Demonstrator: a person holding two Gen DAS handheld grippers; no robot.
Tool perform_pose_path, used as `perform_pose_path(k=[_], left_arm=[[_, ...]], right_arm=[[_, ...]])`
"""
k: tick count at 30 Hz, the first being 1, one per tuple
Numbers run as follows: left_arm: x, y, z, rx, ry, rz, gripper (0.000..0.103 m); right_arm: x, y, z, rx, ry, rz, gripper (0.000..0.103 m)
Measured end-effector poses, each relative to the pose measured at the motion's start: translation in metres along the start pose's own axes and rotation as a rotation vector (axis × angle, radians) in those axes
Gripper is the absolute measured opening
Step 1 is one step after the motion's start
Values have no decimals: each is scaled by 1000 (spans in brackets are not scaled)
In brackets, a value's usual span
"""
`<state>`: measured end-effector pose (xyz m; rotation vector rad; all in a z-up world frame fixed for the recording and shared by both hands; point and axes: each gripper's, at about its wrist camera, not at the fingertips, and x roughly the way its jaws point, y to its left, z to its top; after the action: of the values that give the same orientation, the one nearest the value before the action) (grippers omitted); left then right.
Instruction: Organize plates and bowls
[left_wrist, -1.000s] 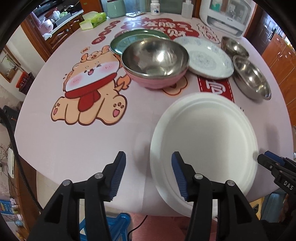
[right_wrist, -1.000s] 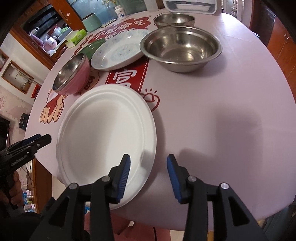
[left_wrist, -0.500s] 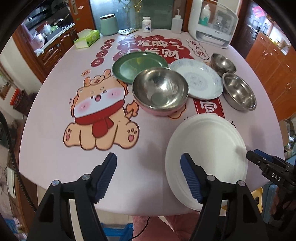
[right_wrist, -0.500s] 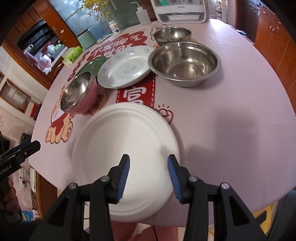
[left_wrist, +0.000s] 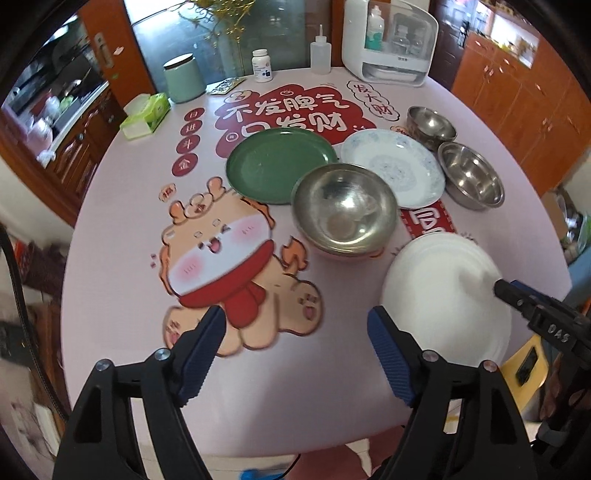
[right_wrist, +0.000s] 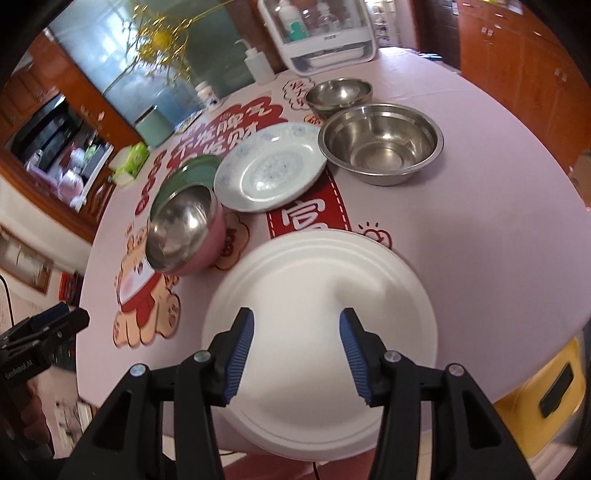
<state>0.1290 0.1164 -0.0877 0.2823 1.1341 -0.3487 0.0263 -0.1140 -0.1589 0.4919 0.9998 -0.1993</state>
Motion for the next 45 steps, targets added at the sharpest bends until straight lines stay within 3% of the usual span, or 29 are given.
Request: perform_pose_path(k=[9, 17, 23, 31, 45], left_arm=[[5, 37, 30, 82, -35, -12, 79], [-1, 58, 64, 75, -84, -58, 80], [-3, 65, 94, 76, -114, -52, 80], [14, 57, 129, 74, -104, -85, 80], [85, 20, 202, 109, -40, -105, 80]], right_arm=[[-3, 21, -5, 133, -59, -18, 49], [-10, 27, 6, 161, -85, -21, 49], [-6, 24, 23, 173, -94, -8, 49], [13, 11, 50, 223, -82, 46, 49], [62, -12, 88, 276, -36, 119, 49]])
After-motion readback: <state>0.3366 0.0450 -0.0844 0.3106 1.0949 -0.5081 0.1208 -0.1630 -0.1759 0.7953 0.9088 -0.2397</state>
